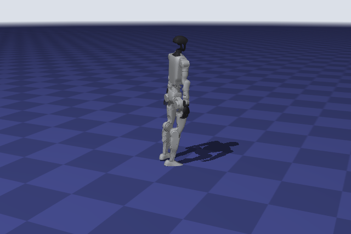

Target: Upper body actions

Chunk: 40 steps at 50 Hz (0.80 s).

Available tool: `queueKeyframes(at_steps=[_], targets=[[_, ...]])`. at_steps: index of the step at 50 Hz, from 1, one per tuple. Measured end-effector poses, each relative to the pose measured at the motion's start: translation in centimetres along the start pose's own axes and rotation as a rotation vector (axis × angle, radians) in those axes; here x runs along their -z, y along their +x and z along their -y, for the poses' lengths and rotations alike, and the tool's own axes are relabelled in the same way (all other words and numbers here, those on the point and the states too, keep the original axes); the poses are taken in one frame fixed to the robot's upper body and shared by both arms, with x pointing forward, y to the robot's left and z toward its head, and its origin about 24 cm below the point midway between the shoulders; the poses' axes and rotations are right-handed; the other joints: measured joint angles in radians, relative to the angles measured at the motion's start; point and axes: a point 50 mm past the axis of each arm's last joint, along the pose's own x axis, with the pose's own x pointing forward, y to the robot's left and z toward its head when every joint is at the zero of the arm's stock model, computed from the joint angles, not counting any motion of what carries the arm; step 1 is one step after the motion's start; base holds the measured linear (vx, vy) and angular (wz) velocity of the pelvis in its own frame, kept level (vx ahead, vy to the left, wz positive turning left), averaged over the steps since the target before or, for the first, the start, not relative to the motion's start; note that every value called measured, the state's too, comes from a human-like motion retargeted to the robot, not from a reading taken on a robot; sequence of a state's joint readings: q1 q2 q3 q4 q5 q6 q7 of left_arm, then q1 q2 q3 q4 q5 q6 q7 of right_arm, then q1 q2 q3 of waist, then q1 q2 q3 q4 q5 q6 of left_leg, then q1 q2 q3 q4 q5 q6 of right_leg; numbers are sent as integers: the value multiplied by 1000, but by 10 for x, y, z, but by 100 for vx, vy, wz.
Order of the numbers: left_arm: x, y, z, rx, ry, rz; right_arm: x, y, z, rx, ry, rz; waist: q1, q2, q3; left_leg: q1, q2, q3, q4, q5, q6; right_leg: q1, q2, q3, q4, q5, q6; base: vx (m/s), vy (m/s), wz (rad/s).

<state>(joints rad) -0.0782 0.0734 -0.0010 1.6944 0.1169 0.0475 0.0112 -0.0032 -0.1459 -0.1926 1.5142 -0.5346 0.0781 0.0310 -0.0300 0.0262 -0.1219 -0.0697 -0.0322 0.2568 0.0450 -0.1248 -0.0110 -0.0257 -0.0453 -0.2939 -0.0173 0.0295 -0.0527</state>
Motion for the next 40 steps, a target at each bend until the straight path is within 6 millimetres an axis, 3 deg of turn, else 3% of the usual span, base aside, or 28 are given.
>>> queueKeyframes(at_steps=[4, 6, 8, 11, 13, 15, 18, 20, 23, 26, 29, 32, 34, 39, 40], targets=[[-90, -22, -44, -85, -73, 214, -84, -16, 43, 0, 197, 226, 12, -1, -41, -6, -2, 1, 3, -1, 3, -4, 3, 1, -2, 2, -3, -3, -7, -1], [-144, -49, -68, -140, -86, 352, -137, -37, 66, -28, 274, 374, 19, -3, -61, -1, -2, 5, 4, -3, 5, 0, 5, 4, -1, 2, -4, 0, -8, -10], [-201, -88, -92, -207, -78, 508, -193, -71, 89, -55, 313, 549, 21, -8, -80, 4, -3, 6, 6, -5, 6, 5, 6, 5, 0, 0, -4, 0, -10, -5], [-280, -171, -113, -316, -49, 787, -267, -141, 122, -64, 314, 839, 29, -18, -112, 9, -4, 7, 8, -9, 7, 10, 6, 6, 2, -3, -5, 5, -9, -2], [-319, -235, -121, -381, -50, 978, -305, -197, 140, -68, 297, 1044, 33, -22, -137, 8, -2, 9, 9, -11, 6, 7, 7, 8, 4, -4, -5, 12, -6, -5], [-345, -302, -130, -443, -84, 1174, -335, -260, 153, -74, 273, 1256, 33, -19, -166, -4, 2, 13, 9, -14, 4, -7, 10, 12, 5, -6, -5, 14, -1, -9], [-356, -402, -151, -537, -199, 1478, -357, -361, 166, -23, 209, 1587, 32, 0, -213, -37, 13, 24, 8, -18, 0, -48, 17, 24, 8, -6, -4, 11, 9, -15], [-349, -469, -161, -603, -304, 1709, -356, -430, 174, 81, 157, 1793, 43, 14, -244, -70, 22, 35, 9, -21, -3, -87, 23, 36, 10, -5, -4, 9, 16, -21], [-320, -563, -163, -699, -418, 2065, -332, -521, 188, 300, 138, 2055, 59, 15, -263, -101, 29, 46, 7, -23, -7, -125, 26, 47, 12, -5, -2, -1, 9, -14], [-273, -647, -154, -767, -473, 2406, -284, -607, 200, 508, 237, 2330, 77, 0, -228, -115, 30, 48, 9, -26, -11, -140, 23, 50, 12, -5, -2, -18, 0, -1], [-222, -708, -141, -780, -538, 2657, -226, -674, 200, 622, 386, 2608, 97, -13, -185, -131, 33, 45, 10, -26, -13, -152, 23, 48, 10, -7, 0, -33, -3, 8], [-176, -746, -131, -748, -613, 2846, -173, -721, 187, 623, 492, 2843, 103, -15, -142, -150, 36, 37, 11, -25, -16, -164, 22, 39, 8, -12, 3, -41, -2, 18], [-156, -758, -128, -698, -662, 2931, -147, -740, 178, 624, 495, 2946, 104, -10, -125, -157, 36, 28, 8, -23, -18, -165, 21, 30, 6, -16, 5, -26, 5, 25], [-152, -759, -132, -596, -719, 2958, -121, -757, 169, 697, 503, 3018, 119, -2, -131, -161, 33, 5, 10, -23, -18, -153, 19, 6, 4, -28, 7, 0, 4, 24], [-154, -757, -135, -593, -726, 2944, -118, -758, 169, -705, -512, -3017, 123, -2, -128, -157, 32, 2, 10, -23, -18, -147, 19, 3, 4, -31, 7, 0, 0, 0]])
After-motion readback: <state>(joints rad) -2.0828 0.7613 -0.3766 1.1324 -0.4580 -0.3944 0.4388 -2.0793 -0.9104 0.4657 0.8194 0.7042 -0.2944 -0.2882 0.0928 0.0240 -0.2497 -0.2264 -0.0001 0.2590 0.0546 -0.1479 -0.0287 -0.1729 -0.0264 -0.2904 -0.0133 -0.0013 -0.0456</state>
